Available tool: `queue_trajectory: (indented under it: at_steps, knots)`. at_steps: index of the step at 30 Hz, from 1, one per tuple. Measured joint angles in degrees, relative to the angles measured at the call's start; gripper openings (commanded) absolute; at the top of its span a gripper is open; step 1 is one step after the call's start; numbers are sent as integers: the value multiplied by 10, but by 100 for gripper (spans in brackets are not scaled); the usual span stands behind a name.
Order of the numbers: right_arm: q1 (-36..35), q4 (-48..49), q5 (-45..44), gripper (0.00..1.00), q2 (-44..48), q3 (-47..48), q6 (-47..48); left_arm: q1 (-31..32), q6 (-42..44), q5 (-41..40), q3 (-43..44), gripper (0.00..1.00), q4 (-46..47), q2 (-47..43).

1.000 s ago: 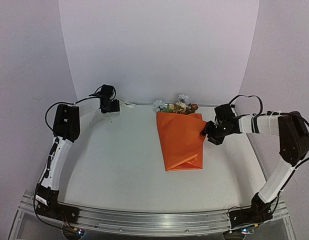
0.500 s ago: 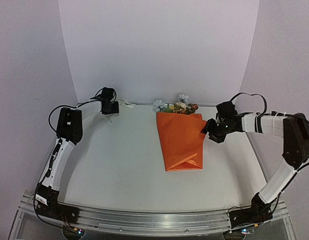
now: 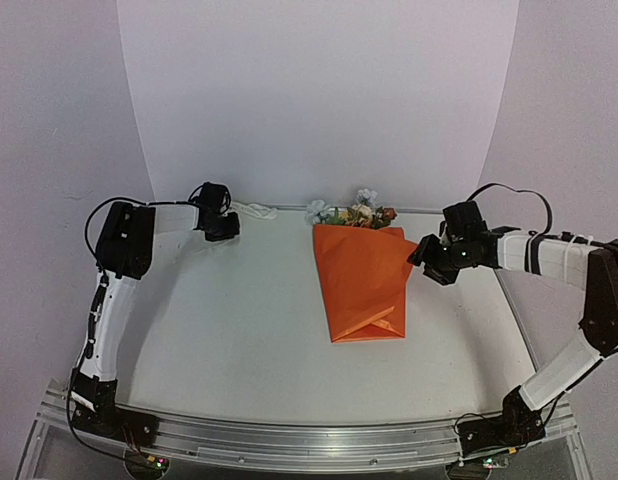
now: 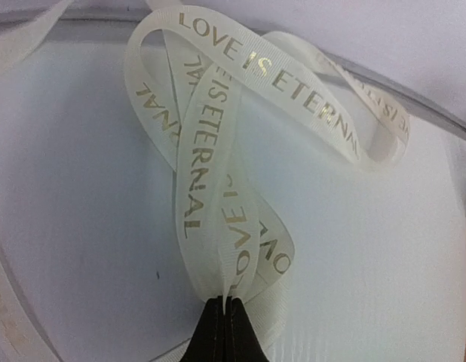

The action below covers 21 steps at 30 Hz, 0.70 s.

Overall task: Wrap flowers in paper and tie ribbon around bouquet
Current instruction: Move the ribbon to the corner of the board.

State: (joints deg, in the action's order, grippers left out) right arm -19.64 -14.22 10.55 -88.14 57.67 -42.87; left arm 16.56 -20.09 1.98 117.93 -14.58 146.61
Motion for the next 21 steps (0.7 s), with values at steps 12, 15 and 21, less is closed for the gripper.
queue_trajectory:
  at_steps: [12, 15, 21]
  knots:
    - [-39, -4, -12, 56, 47, -32, 7, 101, -116, 80, -451, 0, 67, -294]
    - [-74, -4, -19, 56, 47, -32, 9, 161, -146, 95, -561, 0, 79, -382]
    - [-156, -17, -36, 57, 34, -3, 17, 263, -181, 127, -661, 0, 76, -527]
